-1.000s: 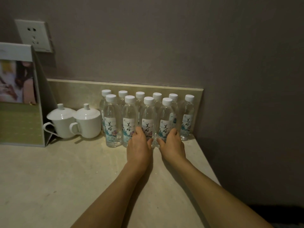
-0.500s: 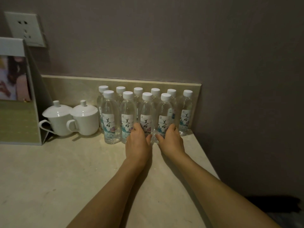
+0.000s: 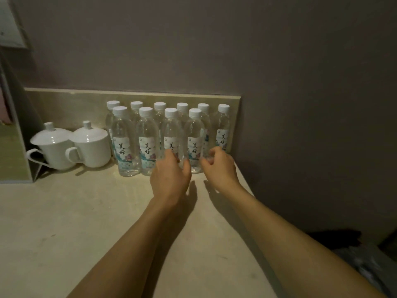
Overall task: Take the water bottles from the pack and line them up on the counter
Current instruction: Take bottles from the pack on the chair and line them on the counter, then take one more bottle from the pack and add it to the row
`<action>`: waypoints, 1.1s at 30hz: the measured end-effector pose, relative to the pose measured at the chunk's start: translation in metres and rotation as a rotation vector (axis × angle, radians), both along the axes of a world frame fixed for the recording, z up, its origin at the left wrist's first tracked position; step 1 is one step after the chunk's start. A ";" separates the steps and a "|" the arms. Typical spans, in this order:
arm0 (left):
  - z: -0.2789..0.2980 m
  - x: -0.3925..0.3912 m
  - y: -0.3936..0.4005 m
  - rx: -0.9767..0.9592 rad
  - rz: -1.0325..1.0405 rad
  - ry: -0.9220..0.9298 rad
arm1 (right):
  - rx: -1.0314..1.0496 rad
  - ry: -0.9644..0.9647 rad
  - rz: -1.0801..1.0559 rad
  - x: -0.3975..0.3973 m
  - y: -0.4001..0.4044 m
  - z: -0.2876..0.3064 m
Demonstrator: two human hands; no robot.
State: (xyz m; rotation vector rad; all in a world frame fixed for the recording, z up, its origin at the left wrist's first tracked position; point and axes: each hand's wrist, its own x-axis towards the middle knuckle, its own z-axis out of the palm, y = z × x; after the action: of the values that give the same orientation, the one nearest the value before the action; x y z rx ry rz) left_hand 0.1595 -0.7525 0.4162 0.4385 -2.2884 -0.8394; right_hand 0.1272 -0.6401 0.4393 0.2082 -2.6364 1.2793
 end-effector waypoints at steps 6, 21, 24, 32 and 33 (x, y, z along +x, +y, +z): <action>0.023 0.007 0.083 -0.022 -0.102 0.111 | -0.116 0.094 0.049 0.012 0.076 0.014; -0.019 0.005 0.461 0.062 -0.529 -0.171 | -0.214 0.114 -0.320 0.050 0.442 -0.073; -0.047 -0.003 0.520 0.046 -0.584 -0.267 | -0.254 0.065 -0.405 0.048 0.502 -0.098; -0.149 -0.058 0.636 0.112 -0.711 -0.578 | -0.217 -0.143 -0.504 0.007 0.631 -0.173; -0.167 -0.070 0.648 0.131 -0.722 -0.610 | -0.200 -0.178 -0.504 -0.002 0.645 -0.185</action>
State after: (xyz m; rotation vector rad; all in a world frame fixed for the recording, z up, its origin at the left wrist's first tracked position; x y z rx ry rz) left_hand 0.0900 -0.1047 0.2493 -0.1335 -3.0304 -1.3454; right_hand 0.1251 0.0050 0.2546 -0.5869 -2.4361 1.4046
